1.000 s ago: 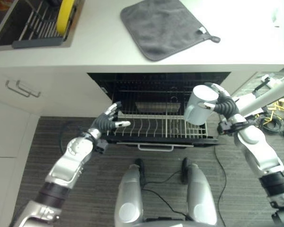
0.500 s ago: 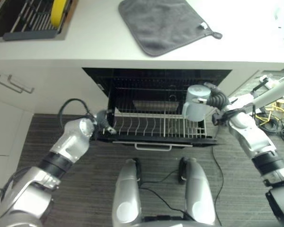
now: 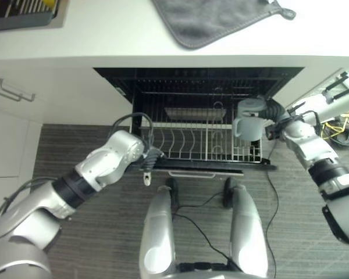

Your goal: Place the dishes in the dishwasher.

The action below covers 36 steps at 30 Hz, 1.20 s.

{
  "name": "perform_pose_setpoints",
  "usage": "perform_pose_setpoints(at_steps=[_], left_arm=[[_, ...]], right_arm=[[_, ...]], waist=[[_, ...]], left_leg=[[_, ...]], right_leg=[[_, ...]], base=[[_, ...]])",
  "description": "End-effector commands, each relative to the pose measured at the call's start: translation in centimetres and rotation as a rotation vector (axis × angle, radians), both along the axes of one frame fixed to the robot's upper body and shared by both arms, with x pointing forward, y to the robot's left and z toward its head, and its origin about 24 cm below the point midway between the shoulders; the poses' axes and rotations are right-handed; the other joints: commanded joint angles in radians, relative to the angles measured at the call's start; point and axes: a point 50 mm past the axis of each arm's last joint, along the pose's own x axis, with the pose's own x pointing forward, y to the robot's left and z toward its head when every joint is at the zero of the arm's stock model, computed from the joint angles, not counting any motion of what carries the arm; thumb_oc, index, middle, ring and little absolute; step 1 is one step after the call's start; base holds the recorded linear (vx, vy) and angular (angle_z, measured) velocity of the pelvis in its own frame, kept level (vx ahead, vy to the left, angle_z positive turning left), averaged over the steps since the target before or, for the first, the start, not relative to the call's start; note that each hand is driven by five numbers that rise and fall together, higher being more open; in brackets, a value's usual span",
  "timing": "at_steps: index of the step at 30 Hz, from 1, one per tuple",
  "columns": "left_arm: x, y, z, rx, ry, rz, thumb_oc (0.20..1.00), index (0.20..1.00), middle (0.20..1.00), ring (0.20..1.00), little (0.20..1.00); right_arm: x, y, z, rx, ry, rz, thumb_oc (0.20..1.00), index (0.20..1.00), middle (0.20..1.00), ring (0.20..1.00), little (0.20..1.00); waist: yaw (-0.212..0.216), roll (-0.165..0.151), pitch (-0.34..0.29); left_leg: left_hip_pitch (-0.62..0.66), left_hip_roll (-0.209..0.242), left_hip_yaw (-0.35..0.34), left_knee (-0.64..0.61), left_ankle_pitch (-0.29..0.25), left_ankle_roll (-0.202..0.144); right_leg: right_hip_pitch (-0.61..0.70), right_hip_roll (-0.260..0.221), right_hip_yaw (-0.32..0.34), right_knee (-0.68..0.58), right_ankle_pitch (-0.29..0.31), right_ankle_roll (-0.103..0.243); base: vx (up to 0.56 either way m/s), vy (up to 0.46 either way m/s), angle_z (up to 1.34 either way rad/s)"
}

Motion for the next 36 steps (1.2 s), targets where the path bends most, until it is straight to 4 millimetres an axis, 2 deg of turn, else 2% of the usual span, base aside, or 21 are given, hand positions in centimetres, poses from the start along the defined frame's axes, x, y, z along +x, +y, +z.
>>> perform_pose_setpoints(at_steps=[1, 4, 8, 14, 22, 34, 35, 36], left_arm=[[-3.8, 2.5, -6.0, 0.111, 0.317, 0.031, 1.000, 1.000, 1.000, 1.000, 1.000], [-4.7, 2.9, -8.5, 0.118, 0.371, 0.067, 1.000, 1.000, 1.000, 1.000, 1.000], [-5.6, 3.0, -10.8, 0.141, 0.412, 0.092, 1.000, 1.000, 1.000, 1.000, 1.000], [-6.9, 2.8, -13.1, 0.200, 0.458, 0.088, 1.000, 1.000, 1.000, 1.000, 1.000], [-8.3, 1.4, -14.9, 0.196, 0.528, 0.039, 1.000, 1.000, 1.000, 1.000, 1.000], [-8.3, 0.4, -15.6, 0.141, 0.505, 0.005, 1.000, 1.000, 1.000, 1.000, 1.000], [-8.2, 0.2, -15.6, 0.136, 0.500, 0.004, 1.000, 1.000, 1.000, 1.000, 1.000], [-8.2, 0.3, -15.6, 0.137, 0.494, 0.006, 1.000, 1.000, 1.000, 1.000, 1.000]], right_arm=[[0.5, -0.1, 3.9, 0.020, -0.123, 0.027, 0.200, 0.200, 0.200, 0.200, 0.200], [0.8, -0.2, 4.2, 0.016, -0.116, 0.021, 0.200, 0.200, 0.200, 0.200, 0.200], [1.1, -0.2, 4.2, 0.008, -0.092, 0.004, 0.200, 0.200, 0.200, 0.200, 0.200], [1.3, -0.3, 3.4, 0.019, -0.047, -0.008, 0.200, 0.200, 0.200, 0.200, 0.200], [1.3, -0.5, 0.6, 0.024, 0.052, -0.044, 0.200, 0.200, 0.200, 0.200, 0.200], [1.2, -0.3, -2.2, 0.060, 0.165, -0.077, 0.200, 0.200, 0.200, 0.200, 0.200], [1.1, -0.1, -2.5, 0.067, 0.174, -0.083, 0.325, 0.325, 0.325, 0.325, 0.325], [1.1, -0.1, -2.6, 0.067, 0.173, -0.093, 0.514, 0.514, 0.514, 0.514, 0.514]], waist=[[0.021, 0.017, -0.052], [0.022, 0.023, -0.058], [0.023, 0.030, -0.064], [0.023, 0.040, -0.071], [0.018, 0.054, -0.075], [0.016, 0.065, -0.079], [0.016, 0.066, -0.080], [0.016, 0.066, -0.079]], left_leg=[[0.009, 0.002, -0.036, -0.069, 0.030, 0.007], [0.008, 0.001, -0.037, -0.077, 0.027, 0.006], [0.000, -0.003, -0.042, -0.076, 0.023, 0.006], [-0.009, -0.007, -0.048, -0.083, 0.025, 0.006], [-0.029, -0.016, -0.050, -0.074, 0.024, 0.010], [-0.050, -0.020, -0.046, -0.064, 0.024, 0.016], [-0.049, -0.020, -0.045, -0.066, 0.025, 0.016], [-0.050, -0.021, -0.044, -0.066, 0.026, 0.017]], right_leg=[[0.048, -0.005, -0.016, -0.074, 0.005, -0.003], [0.043, -0.002, -0.015, -0.072, -0.003, -0.006], [0.031, -0.001, -0.018, -0.064, -0.013, -0.012], [0.017, 0.004, -0.020, -0.058, -0.021, -0.021], [-0.007, 0.010, -0.016, -0.039, -0.031, -0.035], [-0.035, 0.014, -0.008, -0.021, -0.037, -0.045], [-0.034, 0.016, -0.008, -0.022, -0.038, -0.047], [-0.034, 0.016, -0.008, -0.022, -0.038, -0.047]], base=[[-0.05, 0.025, -0.02], [-0.01, 0.009, -0.01], [0.00, 0.000, 0.00], [0.00, 0.000, 0.00], [0.00, 0.010, 0.00], [0.00, 0.004, 0.00], [0.00, 0.000, 0.00], [0.00, 0.000, 0.00]])
